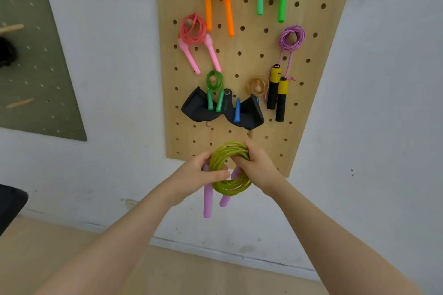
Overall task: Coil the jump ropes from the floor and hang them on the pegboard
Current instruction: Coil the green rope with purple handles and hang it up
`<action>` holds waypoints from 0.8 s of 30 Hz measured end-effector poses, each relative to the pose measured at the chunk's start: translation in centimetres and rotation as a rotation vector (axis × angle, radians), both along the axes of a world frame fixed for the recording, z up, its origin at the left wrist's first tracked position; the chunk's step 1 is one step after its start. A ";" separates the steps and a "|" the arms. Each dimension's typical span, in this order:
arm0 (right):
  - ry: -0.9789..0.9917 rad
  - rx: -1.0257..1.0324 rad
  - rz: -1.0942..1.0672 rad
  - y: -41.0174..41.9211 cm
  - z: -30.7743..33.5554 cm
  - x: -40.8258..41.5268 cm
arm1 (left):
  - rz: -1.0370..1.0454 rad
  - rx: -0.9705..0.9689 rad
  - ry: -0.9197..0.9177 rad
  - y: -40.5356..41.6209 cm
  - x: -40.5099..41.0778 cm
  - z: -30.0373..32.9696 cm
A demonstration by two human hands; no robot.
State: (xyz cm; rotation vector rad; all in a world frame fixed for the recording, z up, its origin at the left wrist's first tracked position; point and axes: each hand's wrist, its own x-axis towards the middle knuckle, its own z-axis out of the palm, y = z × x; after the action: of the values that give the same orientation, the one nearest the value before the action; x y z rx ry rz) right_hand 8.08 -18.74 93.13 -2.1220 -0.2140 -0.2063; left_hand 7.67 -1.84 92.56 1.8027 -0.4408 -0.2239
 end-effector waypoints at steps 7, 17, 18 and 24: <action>-0.019 0.012 0.037 1.1 0.9 9.8 | 0.073 -0.190 0.016 -0.1 8.3 1.1; 0.007 0.272 0.388 4.2 7.0 22.5 | 0.415 -0.281 -0.234 3.8 19.9 5.3; -0.023 0.289 0.380 4.8 7.5 23.3 | 0.430 -0.304 -0.239 4.2 20.4 5.7; -0.236 0.205 0.422 8.8 9.1 25.9 | 0.424 -0.303 -0.259 8.1 22.7 7.4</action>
State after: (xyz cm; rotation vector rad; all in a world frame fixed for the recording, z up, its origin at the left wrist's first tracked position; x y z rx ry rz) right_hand 33.96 -9.93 102.19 -1.8001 -0.7393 -0.2176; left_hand 30.40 6.30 99.93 1.5849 -0.2469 0.3575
